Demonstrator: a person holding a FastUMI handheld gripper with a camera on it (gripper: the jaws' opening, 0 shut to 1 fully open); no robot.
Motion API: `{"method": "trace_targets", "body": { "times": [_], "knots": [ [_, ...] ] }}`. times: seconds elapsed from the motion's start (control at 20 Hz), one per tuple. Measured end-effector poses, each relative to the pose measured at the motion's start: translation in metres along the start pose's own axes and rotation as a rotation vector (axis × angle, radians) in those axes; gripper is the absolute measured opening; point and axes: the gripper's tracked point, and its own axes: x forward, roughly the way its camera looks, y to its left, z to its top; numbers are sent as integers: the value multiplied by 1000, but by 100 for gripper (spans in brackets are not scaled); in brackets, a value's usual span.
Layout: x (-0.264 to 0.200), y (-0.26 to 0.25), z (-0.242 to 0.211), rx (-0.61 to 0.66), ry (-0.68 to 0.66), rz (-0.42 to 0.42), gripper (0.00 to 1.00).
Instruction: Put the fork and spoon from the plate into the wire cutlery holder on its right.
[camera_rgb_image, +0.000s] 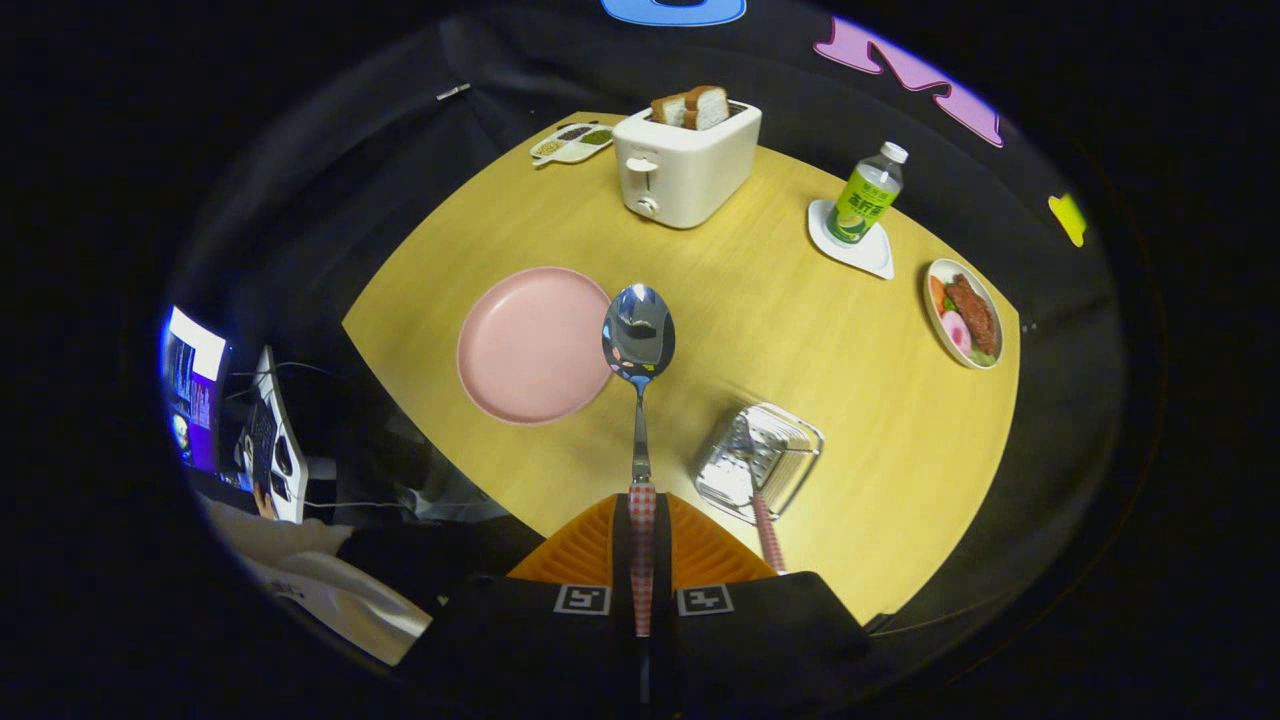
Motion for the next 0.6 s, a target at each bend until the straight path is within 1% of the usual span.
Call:
{"method": "trace_targets", "body": {
  "times": [0.15,0.35,0.6],
  "knots": [
    [-16,-36,-20,-35,106,-33,9],
    [-10,-57,-42,-59,270,-1,9],
    [7,-66,-46,-120,420,30,11]
  ]
}}
